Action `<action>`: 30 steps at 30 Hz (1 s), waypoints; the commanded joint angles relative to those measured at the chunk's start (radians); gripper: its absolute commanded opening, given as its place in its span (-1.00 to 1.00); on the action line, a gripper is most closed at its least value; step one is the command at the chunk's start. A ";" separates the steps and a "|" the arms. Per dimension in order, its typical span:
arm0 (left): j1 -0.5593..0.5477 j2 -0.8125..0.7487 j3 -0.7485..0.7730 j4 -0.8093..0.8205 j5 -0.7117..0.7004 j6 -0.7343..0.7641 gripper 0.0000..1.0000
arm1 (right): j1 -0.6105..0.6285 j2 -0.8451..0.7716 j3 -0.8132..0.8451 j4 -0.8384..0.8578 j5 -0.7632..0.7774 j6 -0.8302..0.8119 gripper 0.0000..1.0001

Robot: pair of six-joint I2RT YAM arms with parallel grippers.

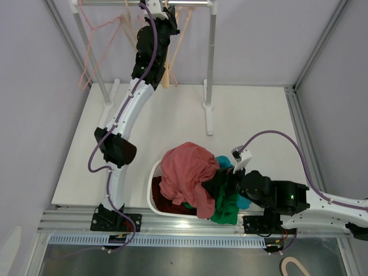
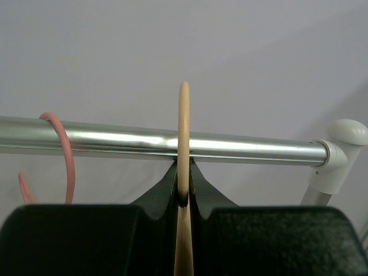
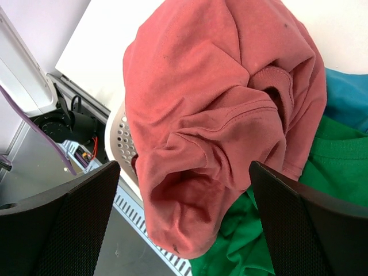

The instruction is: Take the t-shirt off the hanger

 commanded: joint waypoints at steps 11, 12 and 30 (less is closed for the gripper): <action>0.004 0.004 0.004 0.003 0.038 0.037 -0.48 | 0.008 -0.009 -0.002 0.048 0.011 0.012 0.99; 0.004 0.004 0.007 0.001 0.038 0.037 -0.43 | 0.008 -0.009 -0.002 0.048 0.010 0.012 0.99; 0.015 0.015 0.005 0.034 0.099 -0.003 0.55 | 0.008 -0.024 -0.007 0.039 0.009 0.020 0.99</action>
